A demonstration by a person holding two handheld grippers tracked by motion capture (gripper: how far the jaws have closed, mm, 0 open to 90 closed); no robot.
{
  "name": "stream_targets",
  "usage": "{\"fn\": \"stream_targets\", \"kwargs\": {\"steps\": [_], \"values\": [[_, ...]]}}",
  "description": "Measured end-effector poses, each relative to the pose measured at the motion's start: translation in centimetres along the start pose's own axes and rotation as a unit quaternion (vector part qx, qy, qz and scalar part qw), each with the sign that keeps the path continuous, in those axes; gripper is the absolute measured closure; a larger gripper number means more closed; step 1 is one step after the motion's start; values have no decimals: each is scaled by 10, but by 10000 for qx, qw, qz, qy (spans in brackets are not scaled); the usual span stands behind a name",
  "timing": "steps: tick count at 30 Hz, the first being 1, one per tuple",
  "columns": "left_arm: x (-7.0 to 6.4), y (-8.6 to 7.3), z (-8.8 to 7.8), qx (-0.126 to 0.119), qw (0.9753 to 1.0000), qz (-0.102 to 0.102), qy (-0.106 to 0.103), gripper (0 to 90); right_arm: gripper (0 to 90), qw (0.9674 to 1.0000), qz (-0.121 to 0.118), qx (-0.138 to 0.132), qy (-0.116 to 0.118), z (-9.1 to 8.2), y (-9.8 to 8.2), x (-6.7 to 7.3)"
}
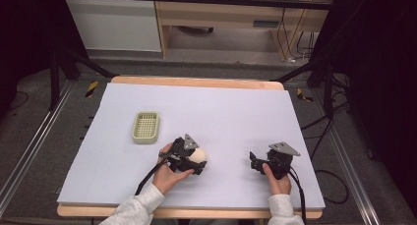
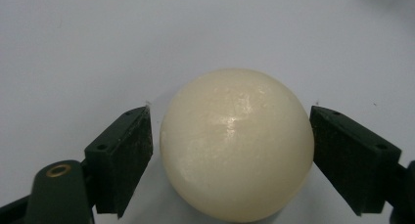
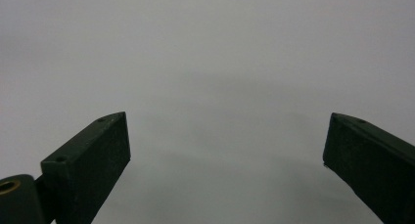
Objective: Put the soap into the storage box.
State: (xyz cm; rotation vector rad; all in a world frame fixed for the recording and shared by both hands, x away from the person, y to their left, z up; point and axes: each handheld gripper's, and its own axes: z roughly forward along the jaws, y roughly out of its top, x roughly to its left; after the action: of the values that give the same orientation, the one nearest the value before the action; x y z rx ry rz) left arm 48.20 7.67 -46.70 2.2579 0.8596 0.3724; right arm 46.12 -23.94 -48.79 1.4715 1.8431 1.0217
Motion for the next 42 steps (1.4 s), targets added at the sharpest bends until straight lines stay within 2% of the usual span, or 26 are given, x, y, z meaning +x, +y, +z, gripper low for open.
{"fn": "stream_targets", "kwargs": {"steps": [17,42], "values": [[-3,-1,4,120,9999,87,46,234,40,10000,1,1,10,0,0,0],[-2,-2,6,134,9999,71,18,239,40,10000,0,-2,6,0,0,0]]}}
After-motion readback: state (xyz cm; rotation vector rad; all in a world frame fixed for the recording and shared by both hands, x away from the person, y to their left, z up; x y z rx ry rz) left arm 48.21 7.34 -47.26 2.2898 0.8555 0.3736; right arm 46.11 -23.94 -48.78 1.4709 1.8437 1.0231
